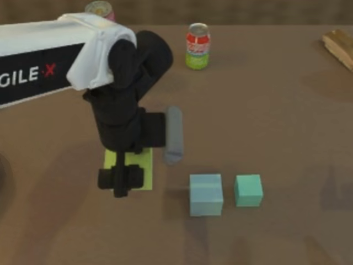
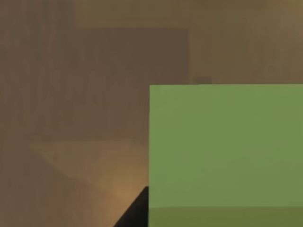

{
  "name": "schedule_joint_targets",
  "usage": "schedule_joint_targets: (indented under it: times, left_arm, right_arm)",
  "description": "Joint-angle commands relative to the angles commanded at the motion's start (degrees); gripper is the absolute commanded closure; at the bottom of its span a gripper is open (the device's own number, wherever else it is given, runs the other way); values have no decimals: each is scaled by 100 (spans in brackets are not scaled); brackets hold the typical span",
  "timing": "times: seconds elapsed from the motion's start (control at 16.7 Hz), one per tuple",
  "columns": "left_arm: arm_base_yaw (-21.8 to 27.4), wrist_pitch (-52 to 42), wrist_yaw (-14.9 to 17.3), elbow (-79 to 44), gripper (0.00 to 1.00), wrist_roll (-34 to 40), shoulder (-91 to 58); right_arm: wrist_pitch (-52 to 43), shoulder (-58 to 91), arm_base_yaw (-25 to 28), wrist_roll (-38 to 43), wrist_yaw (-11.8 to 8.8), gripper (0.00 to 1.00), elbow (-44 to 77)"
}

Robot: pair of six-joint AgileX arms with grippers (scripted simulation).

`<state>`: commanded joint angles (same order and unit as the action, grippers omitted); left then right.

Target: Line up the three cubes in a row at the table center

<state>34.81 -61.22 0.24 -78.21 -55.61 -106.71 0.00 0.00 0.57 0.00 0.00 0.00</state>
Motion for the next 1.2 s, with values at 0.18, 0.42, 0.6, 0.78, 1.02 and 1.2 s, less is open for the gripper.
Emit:
schedule_joint_targets:
  times: [0.18,0.42,0.6,0.78,1.02,1.2]
  left_arm:
    - [-19,109,1,42,100,4,-64]
    - [-5,839,6,468,100,28,-345]
    - [24,1380,4,785,100,25,-570]
    - [32,1475,3,852,100,23,-622]
    - [32,1475,3,852,85,23,-622]
    - [32,1475,3,852,62,23,-622]
  right_arm:
    - [0,0,0,0,0,0,0]
    - [0,0,0,0,0,0,0]
    - [0,0,0,0,0,0,0]
    - [0,0,0,0,0,0,0]
    - [0,0,0,0,0,0,0]
    - [0,0,0,0,0,0,0]
